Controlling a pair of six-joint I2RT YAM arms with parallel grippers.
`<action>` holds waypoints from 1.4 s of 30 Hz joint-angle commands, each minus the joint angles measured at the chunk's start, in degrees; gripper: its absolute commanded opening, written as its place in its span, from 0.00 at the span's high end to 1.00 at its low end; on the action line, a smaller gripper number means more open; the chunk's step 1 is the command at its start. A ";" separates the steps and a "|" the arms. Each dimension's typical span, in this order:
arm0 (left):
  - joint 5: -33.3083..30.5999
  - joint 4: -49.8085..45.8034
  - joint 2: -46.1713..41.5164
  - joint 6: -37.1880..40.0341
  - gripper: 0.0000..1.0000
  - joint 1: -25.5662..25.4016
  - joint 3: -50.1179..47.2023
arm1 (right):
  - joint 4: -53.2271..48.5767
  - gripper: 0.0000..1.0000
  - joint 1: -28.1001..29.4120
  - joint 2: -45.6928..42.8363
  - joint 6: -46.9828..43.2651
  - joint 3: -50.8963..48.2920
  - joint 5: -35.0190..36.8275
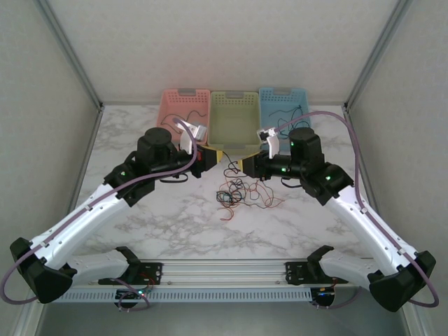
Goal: Untangle the cables
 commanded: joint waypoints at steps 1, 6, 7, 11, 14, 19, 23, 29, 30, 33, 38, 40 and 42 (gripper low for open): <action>0.74 -0.20 -1.12 0.27 1.00 -0.43 -0.30 | 1.20 0.73 0.50 0.44 -0.12 -0.04 -2.52; 0.23 -0.30 -0.98 0.25 1.00 -0.47 -0.46 | 1.65 0.71 0.46 0.23 -0.12 -0.37 -4.11; 0.09 -0.41 -0.85 0.33 1.00 -0.48 -0.39 | 1.91 0.70 0.46 0.11 -0.02 -0.53 -4.66; 0.06 -0.37 -0.77 0.37 1.00 -0.48 -0.39 | 1.77 0.71 0.46 -0.07 -0.11 -0.83 -4.91; 0.27 -0.35 -0.77 0.35 1.00 -0.47 -0.36 | 1.73 0.71 0.48 -0.25 -0.16 -1.16 -5.16; -0.16 -0.44 -0.67 0.46 1.00 -0.45 -0.47 | 1.94 0.68 0.46 -0.21 -0.09 -1.53 -6.04; -1.59 -0.51 -0.84 0.48 1.00 -0.47 -0.68 | 1.63 0.65 0.52 -0.37 -0.26 -1.76 -5.57; -3.99 0.60 -2.02 0.53 1.00 -0.44 -1.96 | 1.14 0.53 0.53 -1.71 -0.22 -2.85 -4.07; -4.13 0.43 -2.08 0.69 1.00 -0.48 -1.89 | 0.82 0.54 0.47 -1.76 -0.27 -2.94 -4.11; -4.34 0.07 -2.24 0.87 1.00 -0.48 -1.88 | -0.05 0.55 0.50 -1.69 -0.37 -3.28 -4.40; -4.90 -0.03 -2.61 1.07 1.00 -0.48 -2.05 | -0.35 0.57 0.50 -1.62 -0.43 -3.91 -5.54; -4.95 -0.02 -2.79 1.18 1.00 -0.43 -2.22 | -0.44 0.59 0.53 -1.67 -0.65 -4.09 -5.47; -4.82 -0.06 -2.83 1.14 1.00 -0.48 -2.14 | -0.37 0.64 0.50 -1.63 -0.67 -4.24 -5.32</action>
